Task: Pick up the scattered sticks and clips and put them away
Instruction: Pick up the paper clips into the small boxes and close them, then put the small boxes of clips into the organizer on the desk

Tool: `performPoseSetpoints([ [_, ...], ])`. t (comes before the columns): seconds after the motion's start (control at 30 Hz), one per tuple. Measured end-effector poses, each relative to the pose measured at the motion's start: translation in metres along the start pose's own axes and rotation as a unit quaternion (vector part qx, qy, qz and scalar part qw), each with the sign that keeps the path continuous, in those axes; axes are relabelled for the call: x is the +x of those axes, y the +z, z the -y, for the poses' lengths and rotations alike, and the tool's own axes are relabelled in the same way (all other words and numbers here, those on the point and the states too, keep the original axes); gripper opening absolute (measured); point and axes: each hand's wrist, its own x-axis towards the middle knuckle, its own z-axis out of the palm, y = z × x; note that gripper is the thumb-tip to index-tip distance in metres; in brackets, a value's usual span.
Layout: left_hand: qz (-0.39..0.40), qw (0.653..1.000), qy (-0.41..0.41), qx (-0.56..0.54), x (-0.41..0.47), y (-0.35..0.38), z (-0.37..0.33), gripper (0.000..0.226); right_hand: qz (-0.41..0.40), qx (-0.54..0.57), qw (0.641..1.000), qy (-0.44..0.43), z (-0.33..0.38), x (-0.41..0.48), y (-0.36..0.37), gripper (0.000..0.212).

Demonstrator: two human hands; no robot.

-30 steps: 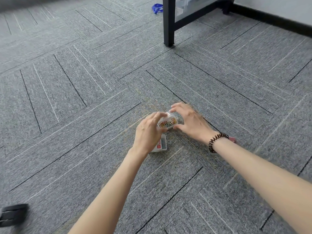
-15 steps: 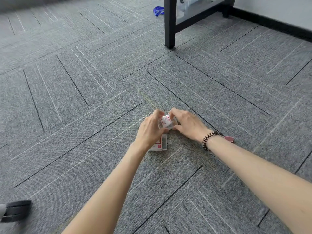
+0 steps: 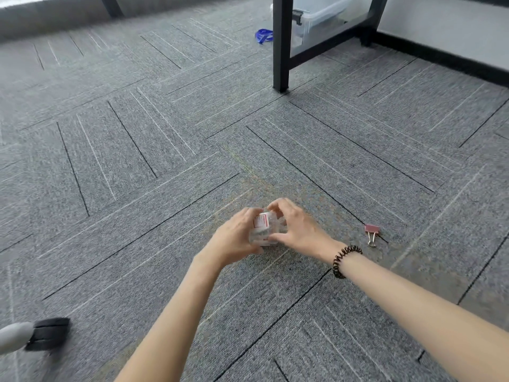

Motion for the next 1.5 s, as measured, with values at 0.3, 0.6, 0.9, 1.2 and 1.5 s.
performPoseSetpoints([
  [0.3, -0.103, 0.995, 0.016, 0.004, -0.004, 0.012, -0.027, 0.066, -0.104, -0.242, 0.963, 0.058, -0.038, -0.050, -0.042, 0.022],
  [0.6, -0.100, 0.994, 0.042, -0.032, 0.017, 0.032, -0.079, 0.062, -0.076, -0.364, 0.905, 0.206, -0.087, -0.104, -0.064, 0.036],
  [0.9, -0.095, 0.995, 0.005, -0.035, 0.032, 0.043, -0.092, 0.058, -0.084, -0.233, 0.955, 0.162, -0.084, -0.098, -0.070, 0.020],
  [1.2, -0.094, 0.995, -0.008, -0.038, 0.035, 0.025, -0.152, 0.062, -0.141, -0.061, 0.953, 0.261, -0.061, -0.132, -0.134, 0.012],
  [1.5, -0.028, 0.999, -0.013, -0.023, -0.037, -0.162, -0.271, 0.064, -0.118, -0.039, 0.946, 0.300, 0.113, -0.196, -0.271, 0.011],
])
